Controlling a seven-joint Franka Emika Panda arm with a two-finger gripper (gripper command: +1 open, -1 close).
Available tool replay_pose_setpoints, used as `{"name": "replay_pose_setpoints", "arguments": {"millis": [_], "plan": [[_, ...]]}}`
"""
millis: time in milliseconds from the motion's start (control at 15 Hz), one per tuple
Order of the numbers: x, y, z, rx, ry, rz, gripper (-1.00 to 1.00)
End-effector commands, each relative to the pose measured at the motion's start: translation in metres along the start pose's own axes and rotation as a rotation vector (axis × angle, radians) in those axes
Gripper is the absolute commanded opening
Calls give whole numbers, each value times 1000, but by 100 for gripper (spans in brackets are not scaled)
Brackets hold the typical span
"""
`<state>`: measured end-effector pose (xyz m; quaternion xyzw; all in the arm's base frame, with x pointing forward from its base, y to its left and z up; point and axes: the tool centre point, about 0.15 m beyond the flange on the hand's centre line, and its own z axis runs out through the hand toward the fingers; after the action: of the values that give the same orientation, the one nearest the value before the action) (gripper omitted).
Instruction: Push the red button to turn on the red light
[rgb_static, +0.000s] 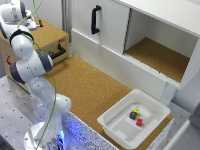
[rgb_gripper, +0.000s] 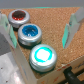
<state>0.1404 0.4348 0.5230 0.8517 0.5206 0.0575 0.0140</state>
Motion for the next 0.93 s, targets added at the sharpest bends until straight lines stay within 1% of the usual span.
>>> {"name": "replay_pose_setpoints", "arguments": {"millis": [0,67,133,333,400,467,533,600,733,800,867], "plan": [[4,11,-4,8,27,19,100],[8,19,-6,-3,31,15,100],[12,23,-5,5,35,3,100],[29,21,7,20,5,-62,100],[36,19,8,28,3,-75,100],[43,14,8,22,3,-96,100],[50,8,7,11,-9,-123,100],[56,5,6,25,-17,-128,100],[66,-4,5,23,-39,-160,100],[72,-10,6,16,-51,-189,100],[80,-15,8,-7,-72,-215,100]]}}
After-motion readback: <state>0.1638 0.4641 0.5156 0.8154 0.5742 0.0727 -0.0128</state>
